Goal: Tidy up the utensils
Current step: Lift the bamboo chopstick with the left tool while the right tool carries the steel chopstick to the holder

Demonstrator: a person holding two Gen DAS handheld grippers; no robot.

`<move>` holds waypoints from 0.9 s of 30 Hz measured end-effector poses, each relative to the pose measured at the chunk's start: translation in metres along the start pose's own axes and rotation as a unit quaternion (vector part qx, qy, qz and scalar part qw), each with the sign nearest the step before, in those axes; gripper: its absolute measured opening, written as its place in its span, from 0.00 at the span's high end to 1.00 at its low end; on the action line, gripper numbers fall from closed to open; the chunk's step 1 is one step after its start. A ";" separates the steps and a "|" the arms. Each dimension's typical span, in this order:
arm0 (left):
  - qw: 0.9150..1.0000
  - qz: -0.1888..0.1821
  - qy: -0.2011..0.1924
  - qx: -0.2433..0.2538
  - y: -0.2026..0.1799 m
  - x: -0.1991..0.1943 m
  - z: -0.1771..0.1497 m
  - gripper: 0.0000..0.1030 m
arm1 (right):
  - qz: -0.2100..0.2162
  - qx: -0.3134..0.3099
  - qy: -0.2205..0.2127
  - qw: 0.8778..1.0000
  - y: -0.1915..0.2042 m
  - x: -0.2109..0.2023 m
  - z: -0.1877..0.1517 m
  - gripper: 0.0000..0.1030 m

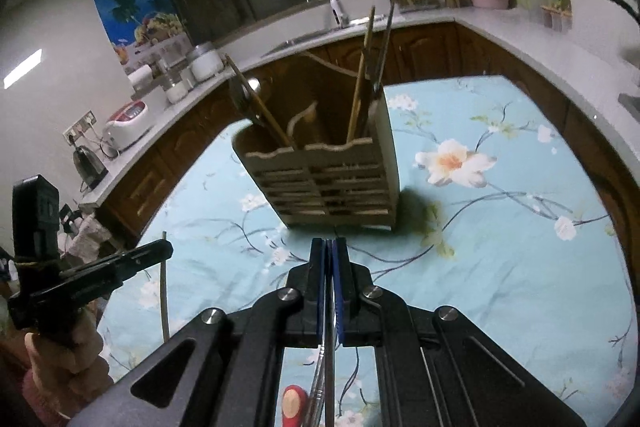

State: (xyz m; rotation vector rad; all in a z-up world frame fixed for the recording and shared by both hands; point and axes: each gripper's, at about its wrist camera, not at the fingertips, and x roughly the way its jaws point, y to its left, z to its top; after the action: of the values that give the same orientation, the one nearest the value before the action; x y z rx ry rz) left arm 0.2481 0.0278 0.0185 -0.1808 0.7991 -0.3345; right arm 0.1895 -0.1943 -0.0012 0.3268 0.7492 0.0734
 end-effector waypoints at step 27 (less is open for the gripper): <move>0.995 -0.022 -0.097 -0.002 -0.010 -0.094 0.010 0.97 | 0.003 -0.008 -0.088 0.996 0.010 -0.059 0.028 0.97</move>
State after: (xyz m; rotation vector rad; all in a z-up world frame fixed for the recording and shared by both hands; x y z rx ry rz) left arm 0.1926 0.0529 0.0913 -0.2313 0.6037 -0.3515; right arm 0.1657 -0.2031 0.0594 0.3154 0.5733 0.0549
